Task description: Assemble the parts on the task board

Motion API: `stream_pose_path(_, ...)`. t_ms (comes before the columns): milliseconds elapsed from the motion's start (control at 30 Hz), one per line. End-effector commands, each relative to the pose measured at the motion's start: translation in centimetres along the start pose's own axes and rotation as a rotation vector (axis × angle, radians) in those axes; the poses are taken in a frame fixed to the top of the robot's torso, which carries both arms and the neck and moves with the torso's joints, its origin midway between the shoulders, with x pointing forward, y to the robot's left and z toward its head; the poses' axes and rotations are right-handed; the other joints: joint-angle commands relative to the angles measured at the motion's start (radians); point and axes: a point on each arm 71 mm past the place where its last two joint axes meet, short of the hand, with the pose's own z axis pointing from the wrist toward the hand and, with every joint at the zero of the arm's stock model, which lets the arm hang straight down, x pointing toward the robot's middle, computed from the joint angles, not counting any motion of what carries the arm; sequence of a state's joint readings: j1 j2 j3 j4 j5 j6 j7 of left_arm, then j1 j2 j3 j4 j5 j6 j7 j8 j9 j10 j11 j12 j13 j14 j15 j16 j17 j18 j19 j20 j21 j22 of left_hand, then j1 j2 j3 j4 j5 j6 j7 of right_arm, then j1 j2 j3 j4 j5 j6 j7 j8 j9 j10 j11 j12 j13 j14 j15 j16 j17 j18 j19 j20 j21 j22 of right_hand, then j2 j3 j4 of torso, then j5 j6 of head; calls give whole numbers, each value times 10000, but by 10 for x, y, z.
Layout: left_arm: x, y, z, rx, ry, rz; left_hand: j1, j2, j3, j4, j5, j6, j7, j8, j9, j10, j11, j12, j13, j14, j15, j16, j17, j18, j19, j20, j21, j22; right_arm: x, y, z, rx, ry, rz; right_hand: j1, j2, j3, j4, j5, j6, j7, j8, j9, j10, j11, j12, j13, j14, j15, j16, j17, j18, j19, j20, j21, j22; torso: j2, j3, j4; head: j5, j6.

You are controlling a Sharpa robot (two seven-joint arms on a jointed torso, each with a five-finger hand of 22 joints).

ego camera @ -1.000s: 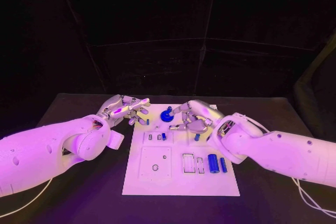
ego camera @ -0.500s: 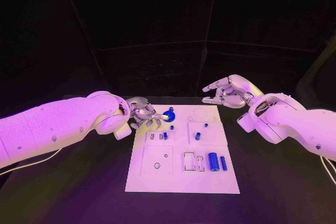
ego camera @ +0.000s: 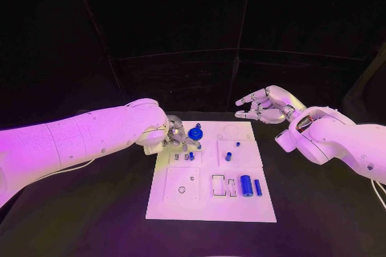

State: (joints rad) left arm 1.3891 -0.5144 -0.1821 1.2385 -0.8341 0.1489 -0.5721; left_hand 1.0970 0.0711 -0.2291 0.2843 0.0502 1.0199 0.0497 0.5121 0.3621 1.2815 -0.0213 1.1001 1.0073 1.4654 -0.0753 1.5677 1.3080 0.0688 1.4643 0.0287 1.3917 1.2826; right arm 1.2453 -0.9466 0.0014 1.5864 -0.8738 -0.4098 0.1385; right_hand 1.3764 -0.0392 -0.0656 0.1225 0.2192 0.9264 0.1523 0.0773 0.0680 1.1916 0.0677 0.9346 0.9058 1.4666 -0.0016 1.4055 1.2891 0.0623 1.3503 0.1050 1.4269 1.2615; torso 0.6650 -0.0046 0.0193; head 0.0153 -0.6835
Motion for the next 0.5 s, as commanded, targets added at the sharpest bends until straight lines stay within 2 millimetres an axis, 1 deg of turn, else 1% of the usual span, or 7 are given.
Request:
stream_pose_path(33, -1, -1, 2, -555, 113, 644, -60, 60, -108, -11, -28, -125, -2, 154, 138, 74, -4, 110, 95, 1054, -102, 31, 2628, -166, 330, -84, 89, 98, 1, 0, 1, 63, 140, 146, 117, 1, -84, -14, 54, 61, 8, 25, 4, -47, -29, -68, -28, 396, -69, -67, -32, 98, -67, -9, -69, -33, 22, -11, -10, 16, -15)
stream_pose_path(67, -1, -3, 3, -573, 132, 702, -45, 80, -130, -19, -28, -158, -6, 201, 188, 73, -6, 130, 117, 1054, -104, 31, 2628, -167, 327, -86, 97, 110, 1, 0, 2, 66, 149, 148, 116, 2, -91, -12, 58, 61, 8, 24, 3, -49, -29, -74, -36, 393, -70, -75, -42, 100, -73, -9, -75, -42, 26, -8, -15, 15, -14)
stream_pose_path(100, -1, -4, 4, -587, 147, 748, -31, 95, -146, -26, -27, -184, -7, 235, 225, 71, -7, 142, 132, 1054, -106, 31, 2628, -168, 325, -87, 102, 117, 1, 1, 2, 68, 159, 151, 114, 3, -105, -9, 66, 61, 8, 22, 3, -54, -30, -85, -49, 389, -71, -89, -60, 104, -84, -11, -85, -59, 21, -7, -7, 13, -42)
stream_pose_path(167, -1, -6, 6, -606, 167, 815, 5, 122, -155, -45, -24, -218, -7, 278, 273, 66, -8, 155, 147, 1054, -105, 31, 2628, -170, 324, -88, 115, 136, 2, 1, 2, 73, 176, 155, 114, 4, -111, -8, 69, 61, 8, 21, 2, -56, -30, -90, -56, 387, -71, -95, -67, 105, -90, -11, -90, -68, 21, -9, -6, 13, -49)
stream_pose_path(267, -1, -10, 7, -634, 244, 935, 72, 151, -167, -82, -21, -273, -6, 345, 348, 63, -7, 180, 177, 1054, -103, 31, 2628, -174, 323, -86, 134, 166, 2, 0, 3, 94, 198, 156, 112, 7, -136, -3, 78, 60, 8, 17, 1, -72, -30, -123, -94, 378, -72, -124, -106, 115, -119, -13, -114, -111, 32, -25, 11, -14, -76)
stream_pose_path(500, 0, -13, 11, -764, 519, 1279, 155, 177, -188, -132, -20, -346, -2, 424, 440, 46, -3, 193, 195, 1054, -98, 31, 2628, -178, 321, -81, 158, 205, 3, 0, 4, 125, 251, 164, 111, 12, -172, 4, 97, 56, 7, 11, -1, -94, -31, -167, -147, 371, -74, -152, -137, 124, -149, -15, -142, -158, 26, -22, 8, 21, -146)
